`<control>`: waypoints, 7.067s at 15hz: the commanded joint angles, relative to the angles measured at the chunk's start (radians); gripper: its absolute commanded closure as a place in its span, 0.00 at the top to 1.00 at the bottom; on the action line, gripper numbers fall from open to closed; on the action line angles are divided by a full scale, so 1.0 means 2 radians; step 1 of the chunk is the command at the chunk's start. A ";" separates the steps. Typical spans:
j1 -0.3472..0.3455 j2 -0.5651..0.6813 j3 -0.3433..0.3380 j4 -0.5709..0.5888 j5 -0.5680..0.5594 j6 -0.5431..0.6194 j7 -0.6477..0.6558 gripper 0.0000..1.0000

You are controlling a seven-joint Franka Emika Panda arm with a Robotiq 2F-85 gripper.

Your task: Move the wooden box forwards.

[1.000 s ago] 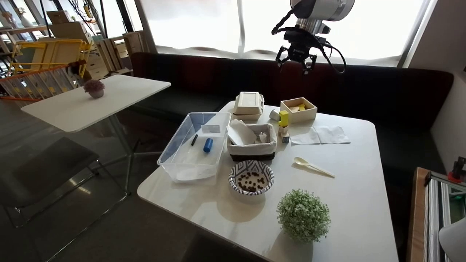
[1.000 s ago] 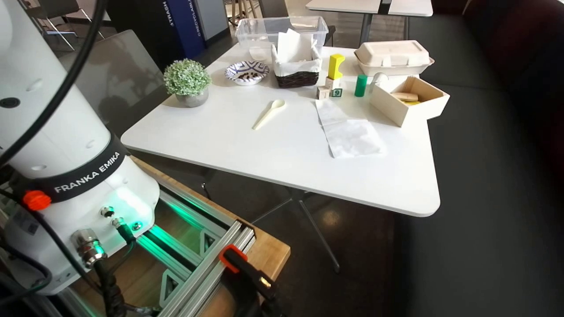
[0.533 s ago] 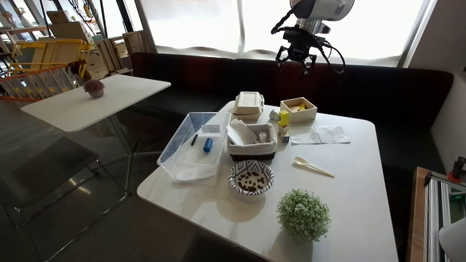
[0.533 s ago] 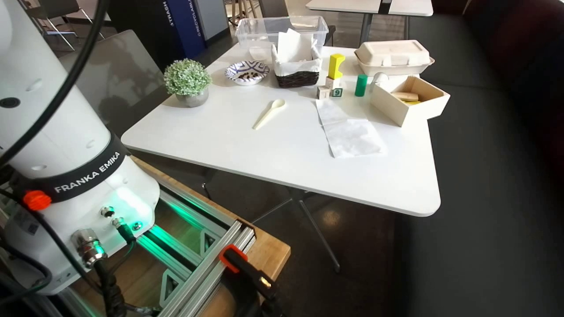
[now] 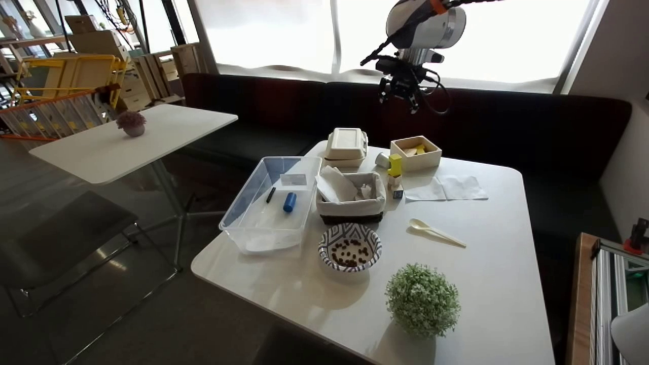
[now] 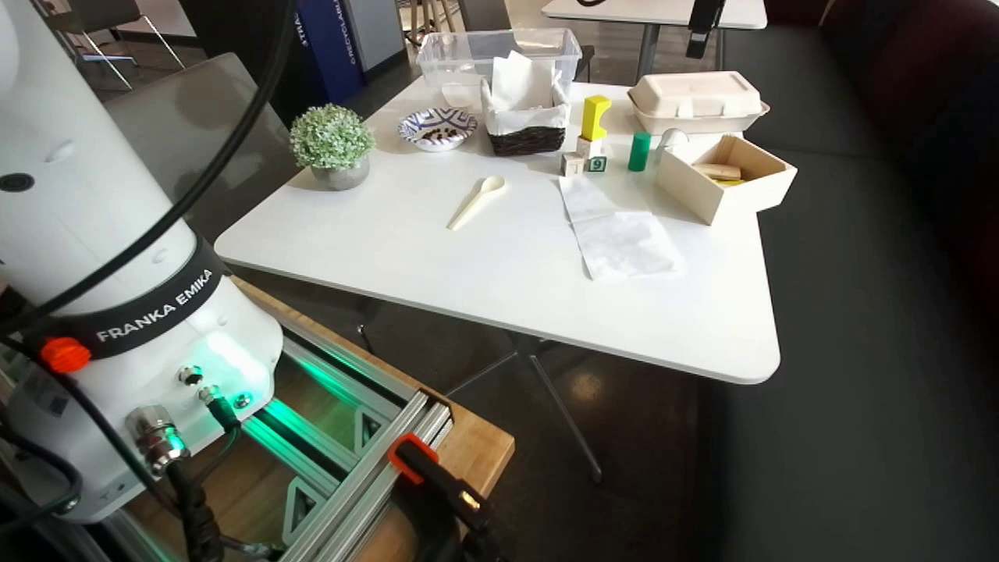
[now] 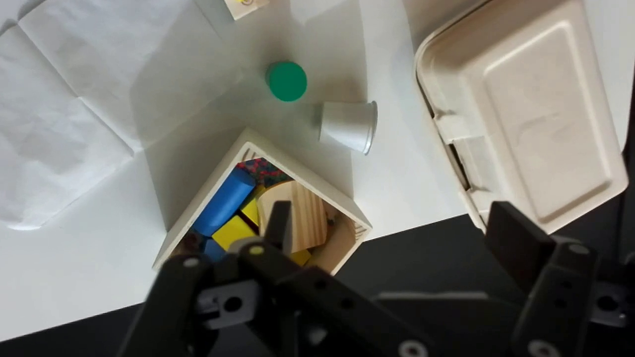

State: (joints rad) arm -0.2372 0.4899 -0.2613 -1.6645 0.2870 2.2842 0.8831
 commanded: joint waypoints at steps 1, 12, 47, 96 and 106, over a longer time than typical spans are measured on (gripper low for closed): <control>-0.017 0.084 0.002 0.083 0.016 -0.002 0.051 1.00; -0.060 0.220 0.011 0.221 0.027 -0.010 0.156 1.00; -0.074 0.238 0.012 0.287 0.004 -0.132 0.137 0.05; -0.017 -0.005 -0.013 -0.136 0.010 -0.027 0.126 1.00; 0.046 -0.231 -0.022 -0.319 -0.234 -0.026 0.061 1.00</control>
State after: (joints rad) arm -0.1709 0.1799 -0.3282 -2.1737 -0.0792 2.2532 1.0437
